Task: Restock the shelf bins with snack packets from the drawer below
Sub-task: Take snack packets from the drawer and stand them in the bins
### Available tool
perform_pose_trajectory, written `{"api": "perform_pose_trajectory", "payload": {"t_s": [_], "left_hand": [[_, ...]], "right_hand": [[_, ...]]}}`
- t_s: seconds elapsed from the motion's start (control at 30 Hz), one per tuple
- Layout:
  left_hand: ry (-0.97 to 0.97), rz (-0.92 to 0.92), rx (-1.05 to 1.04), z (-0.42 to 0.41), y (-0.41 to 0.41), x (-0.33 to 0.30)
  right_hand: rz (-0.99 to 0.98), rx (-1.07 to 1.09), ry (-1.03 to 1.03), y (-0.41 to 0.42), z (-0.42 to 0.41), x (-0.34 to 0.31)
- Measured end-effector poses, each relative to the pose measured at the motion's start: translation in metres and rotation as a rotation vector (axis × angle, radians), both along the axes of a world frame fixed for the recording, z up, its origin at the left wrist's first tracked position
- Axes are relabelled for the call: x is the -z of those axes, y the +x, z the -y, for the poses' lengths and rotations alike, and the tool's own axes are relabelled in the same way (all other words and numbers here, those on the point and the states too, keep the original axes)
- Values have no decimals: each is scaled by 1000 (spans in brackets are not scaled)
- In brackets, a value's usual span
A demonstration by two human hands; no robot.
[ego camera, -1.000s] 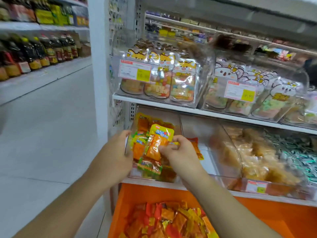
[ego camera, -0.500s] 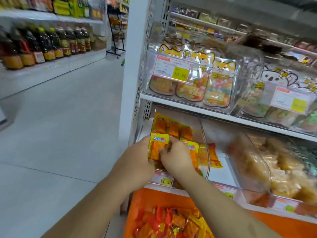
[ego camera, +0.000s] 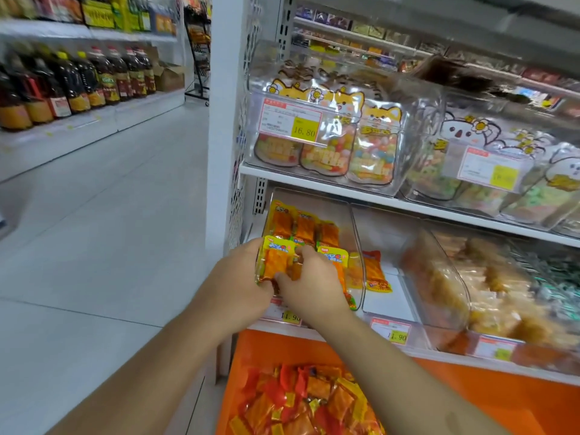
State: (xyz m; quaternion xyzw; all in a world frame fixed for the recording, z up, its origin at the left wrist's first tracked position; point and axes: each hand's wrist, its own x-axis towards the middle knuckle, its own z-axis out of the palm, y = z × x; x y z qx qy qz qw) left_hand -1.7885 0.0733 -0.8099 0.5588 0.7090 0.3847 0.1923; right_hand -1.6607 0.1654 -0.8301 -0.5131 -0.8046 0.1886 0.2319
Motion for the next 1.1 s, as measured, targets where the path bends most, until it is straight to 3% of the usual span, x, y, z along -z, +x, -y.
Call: {"api": "perform_pose_trajectory", "payload": {"t_s": [0.23,0.37,0.7,1.1], "left_hand": [[87,-42,62,33,36,-13],[-31,3,201,47,80,6],[-598,-334,544,53,146,168],[-938,-367,745,49,171,310]], "right_hand": [[-135,-189,-60,84,52,-17],[-137,-213,-190,153,73,7],[477,-213,-562,286,76,165],[930,-368,-902,363,46,292]]}}
